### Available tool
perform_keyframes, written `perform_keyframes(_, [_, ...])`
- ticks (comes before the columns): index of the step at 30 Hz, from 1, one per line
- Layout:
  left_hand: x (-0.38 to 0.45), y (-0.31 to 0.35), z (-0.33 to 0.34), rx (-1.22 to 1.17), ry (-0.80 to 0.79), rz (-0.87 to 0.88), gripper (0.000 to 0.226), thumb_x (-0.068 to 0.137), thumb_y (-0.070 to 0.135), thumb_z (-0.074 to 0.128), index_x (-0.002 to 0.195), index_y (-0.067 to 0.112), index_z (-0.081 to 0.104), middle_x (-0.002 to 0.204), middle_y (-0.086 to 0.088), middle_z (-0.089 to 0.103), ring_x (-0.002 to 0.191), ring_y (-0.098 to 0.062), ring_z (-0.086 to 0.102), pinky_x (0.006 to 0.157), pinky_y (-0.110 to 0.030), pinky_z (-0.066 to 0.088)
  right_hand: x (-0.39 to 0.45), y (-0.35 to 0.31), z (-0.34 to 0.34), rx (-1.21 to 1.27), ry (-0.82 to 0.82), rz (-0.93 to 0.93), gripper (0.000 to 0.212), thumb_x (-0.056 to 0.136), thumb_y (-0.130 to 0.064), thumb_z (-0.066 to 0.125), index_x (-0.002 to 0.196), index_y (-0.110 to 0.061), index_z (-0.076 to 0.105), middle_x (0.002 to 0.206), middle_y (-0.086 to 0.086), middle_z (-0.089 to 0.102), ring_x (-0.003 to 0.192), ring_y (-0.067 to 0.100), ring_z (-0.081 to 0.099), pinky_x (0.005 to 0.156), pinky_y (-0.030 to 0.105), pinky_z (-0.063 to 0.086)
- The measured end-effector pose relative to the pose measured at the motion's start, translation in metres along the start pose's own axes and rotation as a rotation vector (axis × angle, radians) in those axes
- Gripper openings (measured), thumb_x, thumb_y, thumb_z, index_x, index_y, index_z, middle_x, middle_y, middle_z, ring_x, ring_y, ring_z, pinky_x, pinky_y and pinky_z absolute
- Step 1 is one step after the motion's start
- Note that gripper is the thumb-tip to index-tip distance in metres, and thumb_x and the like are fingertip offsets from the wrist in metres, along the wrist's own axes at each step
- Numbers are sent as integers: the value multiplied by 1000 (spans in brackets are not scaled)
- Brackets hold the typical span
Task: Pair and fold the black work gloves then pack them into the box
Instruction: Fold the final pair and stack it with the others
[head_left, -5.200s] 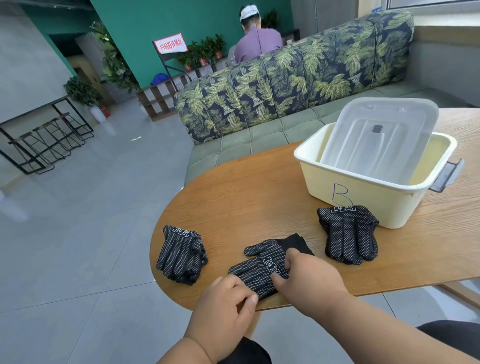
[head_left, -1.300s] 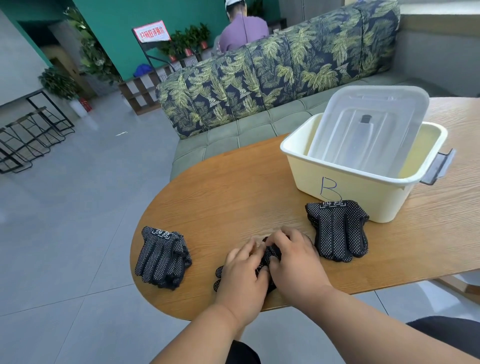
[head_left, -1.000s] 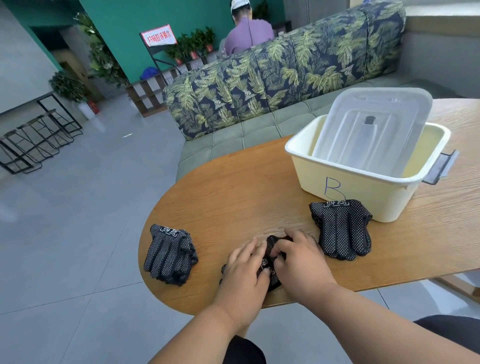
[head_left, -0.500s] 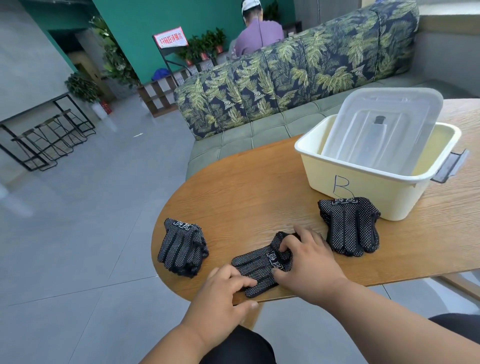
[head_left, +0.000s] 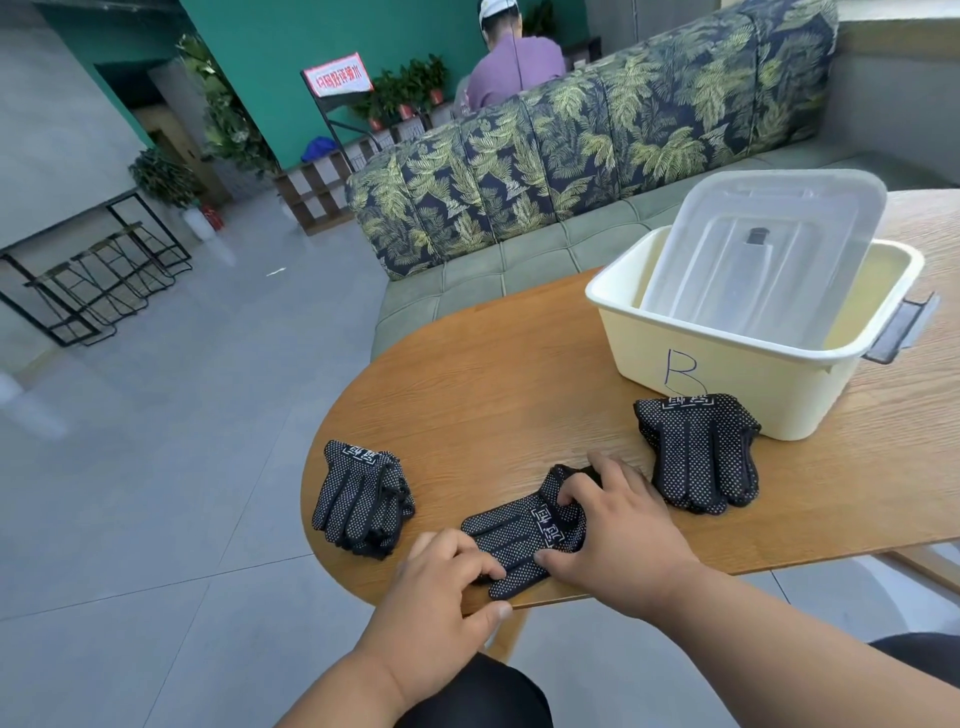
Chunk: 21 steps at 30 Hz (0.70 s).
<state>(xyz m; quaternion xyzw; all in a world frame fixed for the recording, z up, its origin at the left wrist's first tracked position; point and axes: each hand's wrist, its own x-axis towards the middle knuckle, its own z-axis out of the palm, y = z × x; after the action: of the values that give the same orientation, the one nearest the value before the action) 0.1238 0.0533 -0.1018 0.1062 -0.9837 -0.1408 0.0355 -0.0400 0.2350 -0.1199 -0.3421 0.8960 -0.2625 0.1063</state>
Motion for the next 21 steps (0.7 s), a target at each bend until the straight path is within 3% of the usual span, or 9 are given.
perform_keyframes(7, [1, 3, -1, 11, -42, -34, 33, 84, 65, 60, 109, 44, 66, 109, 31, 44, 119, 4, 33, 103, -20, 31, 1, 2, 1, 5, -10, -1, 65, 71, -80, 63, 121, -42, 47, 166, 1, 21, 157, 25, 12, 126, 42, 17])
perform_keyframes(13, [8, 7, -6, 0, -62, -28, 15, 93, 51, 59, 101, 42, 68, 103, 29, 51, 109, 3, 43, 98, -25, 40, 3, 3, 1, 12, -20, -14, 58, 75, -74, 60, 120, -42, 45, 166, 0, 21, 156, 27, 12, 126, 43, 17])
perform_keyframes(17, [4, 12, -6, -9, -83, -48, 35, 88, 66, 55, 108, 42, 69, 106, 28, 50, 112, 4, 42, 97, -19, 40, 3, 5, 0, 19, -30, -19, 58, 75, -74, 60, 121, -43, 45, 167, 0, 20, 157, 27, 10, 126, 44, 16])
perform_keyframes(21, [-1, 19, -4, -11, 7, -143, 43, 87, 76, 48, 90, 39, 68, 93, 23, 52, 106, 3, 43, 88, -18, 39, 2, 5, -2, 30, -35, -22, 59, 76, -74, 62, 123, -42, 44, 166, 0, 19, 157, 26, 9, 125, 42, 16])
